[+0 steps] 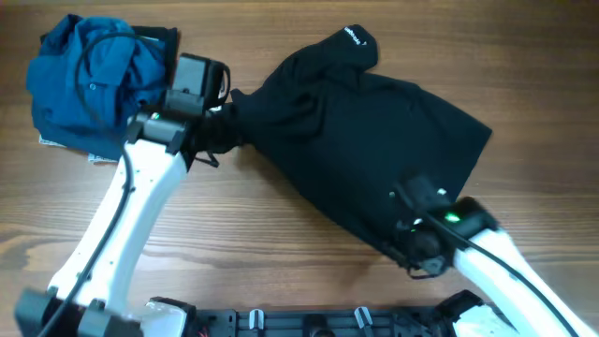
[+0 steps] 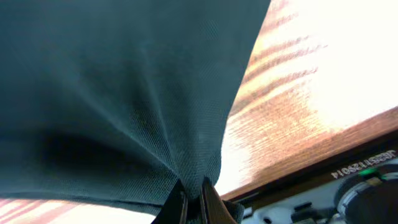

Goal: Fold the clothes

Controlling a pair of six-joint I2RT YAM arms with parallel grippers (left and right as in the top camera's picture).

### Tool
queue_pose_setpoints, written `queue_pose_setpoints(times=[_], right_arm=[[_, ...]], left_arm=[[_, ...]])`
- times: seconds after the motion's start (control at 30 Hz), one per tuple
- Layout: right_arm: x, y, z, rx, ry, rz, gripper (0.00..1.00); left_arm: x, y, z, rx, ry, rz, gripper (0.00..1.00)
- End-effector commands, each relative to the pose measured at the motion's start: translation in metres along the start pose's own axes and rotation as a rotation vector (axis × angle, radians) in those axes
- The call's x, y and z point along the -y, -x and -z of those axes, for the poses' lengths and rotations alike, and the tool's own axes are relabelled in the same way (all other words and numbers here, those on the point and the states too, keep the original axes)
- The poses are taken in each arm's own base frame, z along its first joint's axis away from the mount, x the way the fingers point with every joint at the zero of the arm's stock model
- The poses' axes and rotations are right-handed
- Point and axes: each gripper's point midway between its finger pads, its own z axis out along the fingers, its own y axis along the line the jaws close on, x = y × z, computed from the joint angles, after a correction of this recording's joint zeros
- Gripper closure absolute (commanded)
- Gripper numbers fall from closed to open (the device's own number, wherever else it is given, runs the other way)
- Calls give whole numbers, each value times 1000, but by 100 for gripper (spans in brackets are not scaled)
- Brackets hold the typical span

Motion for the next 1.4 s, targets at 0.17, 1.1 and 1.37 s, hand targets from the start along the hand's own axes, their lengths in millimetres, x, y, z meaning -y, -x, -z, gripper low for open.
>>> queue_pose_setpoints(times=[0.17, 1.1, 1.37], right_arm=[[18, 25, 45, 123, 101, 24, 96], [46, 144, -21, 147, -79, -111, 96], [47, 156, -26, 166, -77, -110, 96]], left_arm=[[9, 4, 16, 31, -43, 3, 96], [54, 42, -83, 118, -71, -44, 96], [72, 28, -109, 79, -85, -81, 96]])
